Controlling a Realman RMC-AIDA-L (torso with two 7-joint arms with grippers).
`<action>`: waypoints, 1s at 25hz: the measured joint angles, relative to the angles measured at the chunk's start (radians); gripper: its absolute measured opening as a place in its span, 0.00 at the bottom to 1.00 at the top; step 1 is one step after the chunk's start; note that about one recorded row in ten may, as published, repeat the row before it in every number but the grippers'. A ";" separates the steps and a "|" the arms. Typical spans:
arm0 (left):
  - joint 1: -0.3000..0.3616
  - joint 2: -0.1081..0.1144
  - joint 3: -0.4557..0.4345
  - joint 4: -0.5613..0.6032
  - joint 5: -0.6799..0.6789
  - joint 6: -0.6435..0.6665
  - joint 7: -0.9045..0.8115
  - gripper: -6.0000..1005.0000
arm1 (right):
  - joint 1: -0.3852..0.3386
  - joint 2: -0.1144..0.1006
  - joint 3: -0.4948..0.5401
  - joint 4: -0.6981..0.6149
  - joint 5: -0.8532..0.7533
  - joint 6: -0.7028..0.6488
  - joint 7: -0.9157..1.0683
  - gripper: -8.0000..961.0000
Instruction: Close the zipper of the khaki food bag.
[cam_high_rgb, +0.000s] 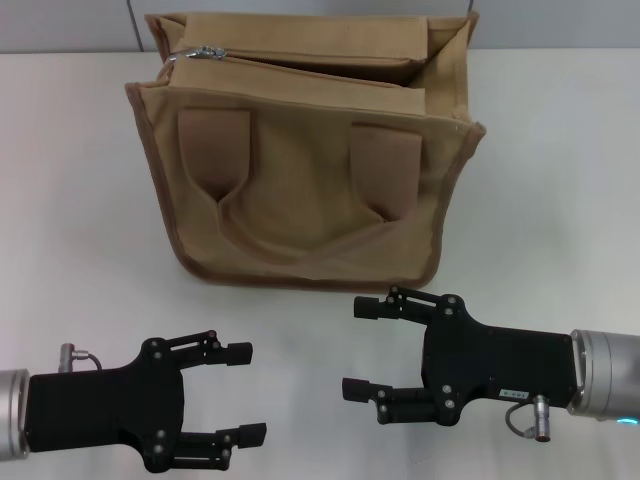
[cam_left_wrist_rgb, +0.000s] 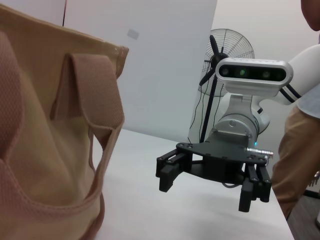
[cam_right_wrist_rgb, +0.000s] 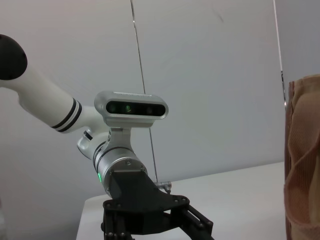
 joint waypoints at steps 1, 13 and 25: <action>0.000 -0.001 0.000 -0.002 -0.001 0.000 0.000 0.82 | 0.000 0.000 0.000 0.000 0.000 0.000 0.000 0.86; 0.011 -0.006 -0.026 -0.064 -0.012 -0.071 0.010 0.82 | 0.004 0.003 0.000 0.003 0.003 -0.005 -0.001 0.86; 0.071 -0.003 -0.097 -0.156 -0.409 -0.090 0.102 0.81 | -0.001 0.006 0.000 0.030 0.009 0.001 -0.008 0.86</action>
